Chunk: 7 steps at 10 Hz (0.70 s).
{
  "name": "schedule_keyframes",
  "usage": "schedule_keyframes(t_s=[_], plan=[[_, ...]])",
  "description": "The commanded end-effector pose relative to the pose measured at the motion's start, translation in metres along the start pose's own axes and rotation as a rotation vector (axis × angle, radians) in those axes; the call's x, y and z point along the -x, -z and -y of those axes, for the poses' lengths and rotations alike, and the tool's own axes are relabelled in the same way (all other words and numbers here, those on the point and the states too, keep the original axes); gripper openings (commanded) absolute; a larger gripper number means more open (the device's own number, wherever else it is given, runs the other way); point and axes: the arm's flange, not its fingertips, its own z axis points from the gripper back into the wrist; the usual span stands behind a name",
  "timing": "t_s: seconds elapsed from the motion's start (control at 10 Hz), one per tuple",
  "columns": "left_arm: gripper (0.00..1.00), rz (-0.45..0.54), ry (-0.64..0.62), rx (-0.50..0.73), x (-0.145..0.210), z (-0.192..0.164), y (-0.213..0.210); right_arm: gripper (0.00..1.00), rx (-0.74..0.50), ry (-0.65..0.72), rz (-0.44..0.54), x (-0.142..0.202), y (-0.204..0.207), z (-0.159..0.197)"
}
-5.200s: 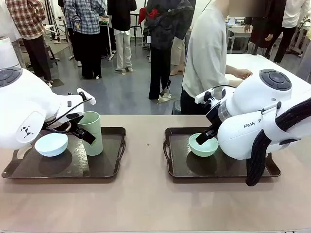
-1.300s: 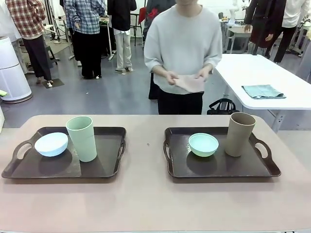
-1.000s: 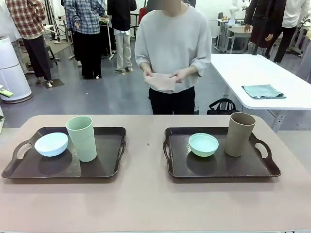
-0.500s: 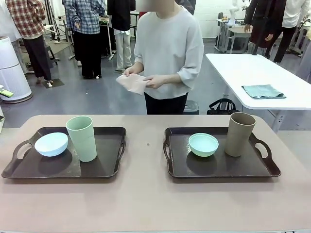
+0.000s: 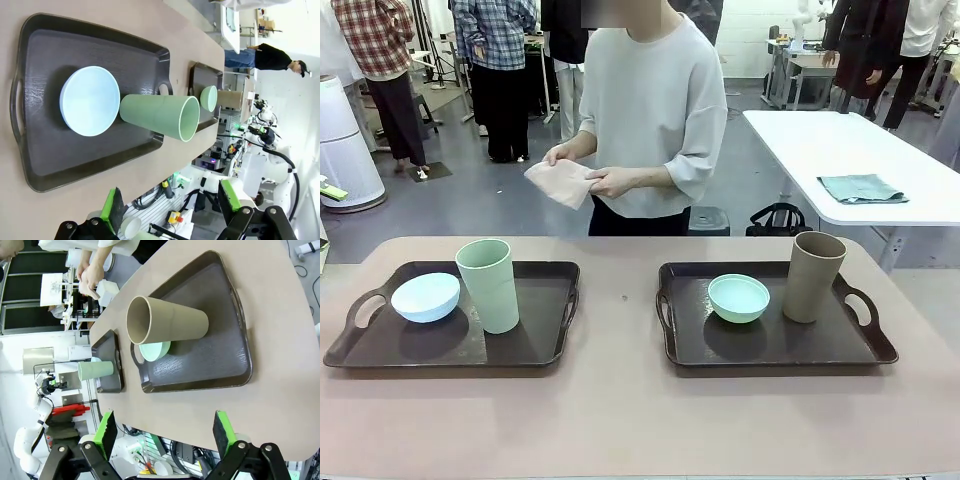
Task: Set up a tray with a mat and arrange the tableware.
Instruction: Pick up the Picnic Bowl and Reusable plastic cup from the Handle tray in front of the human's position and hold them in the air.
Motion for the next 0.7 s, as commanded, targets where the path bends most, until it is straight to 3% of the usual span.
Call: schedule_keyframes(t_s=[0.0,0.6], plan=[[1.0,0.003,0.004,0.011,-0.0005,0.0001,-0.001,1.0,-0.026,-0.01,-0.001,-0.0023,0.0014,0.0015],[1.0,0.003,0.004,0.011,-0.0005,0.0001,-0.001,1.0,-0.026,-0.01,-0.001,-0.0023,0.0014,0.0015]])
